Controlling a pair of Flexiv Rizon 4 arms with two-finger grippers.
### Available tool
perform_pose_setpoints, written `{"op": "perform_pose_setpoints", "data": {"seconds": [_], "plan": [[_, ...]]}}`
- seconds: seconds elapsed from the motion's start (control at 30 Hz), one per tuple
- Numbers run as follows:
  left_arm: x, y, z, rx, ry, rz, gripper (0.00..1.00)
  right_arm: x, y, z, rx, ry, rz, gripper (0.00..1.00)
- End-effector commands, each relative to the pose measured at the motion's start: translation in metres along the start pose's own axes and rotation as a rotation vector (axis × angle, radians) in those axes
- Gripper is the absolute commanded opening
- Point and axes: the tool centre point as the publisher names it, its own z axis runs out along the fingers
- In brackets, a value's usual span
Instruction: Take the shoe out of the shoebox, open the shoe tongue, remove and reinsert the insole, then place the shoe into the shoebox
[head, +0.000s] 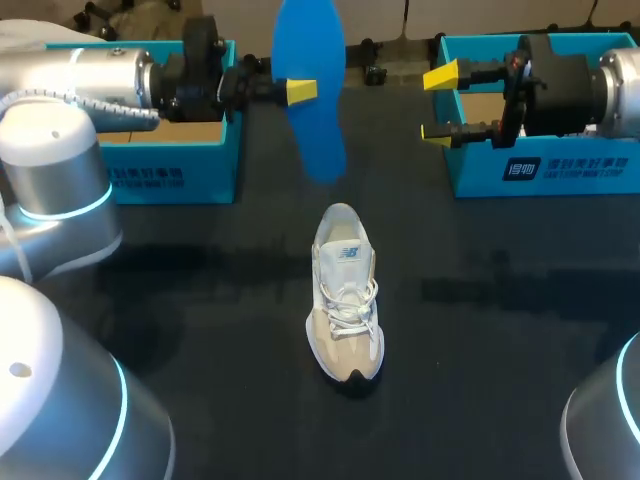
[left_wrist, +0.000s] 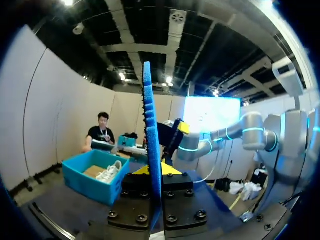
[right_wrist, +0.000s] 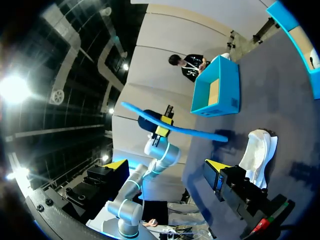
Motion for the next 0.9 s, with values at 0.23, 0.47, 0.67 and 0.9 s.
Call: {"op": "perform_pose_setpoints", "data": {"seconds": [0.23,0.47,0.67,0.9], "plan": [[0.0021,0.004,-0.0004,0.071,0.006,0.383,0.0,-0.0006,0.0006,0.0019,0.0,0.0,0.001,1.0],[0.0022,0.0051,-0.0007,0.084,0.059,0.599,0.0,-0.0006,0.0006,0.0019,0.0,0.0,0.001,1.0],[0.0016,0.0037,-0.0023,0.029,0.064,0.835,0.0,-0.0006,0.0006,0.0019,0.0,0.0,0.001,1.0],[0.0,0.0032,-0.0012,0.048,0.037,1.135,0.0,-0.0006,0.0006,0.0019,0.0,0.0,0.001,1.0]]}}
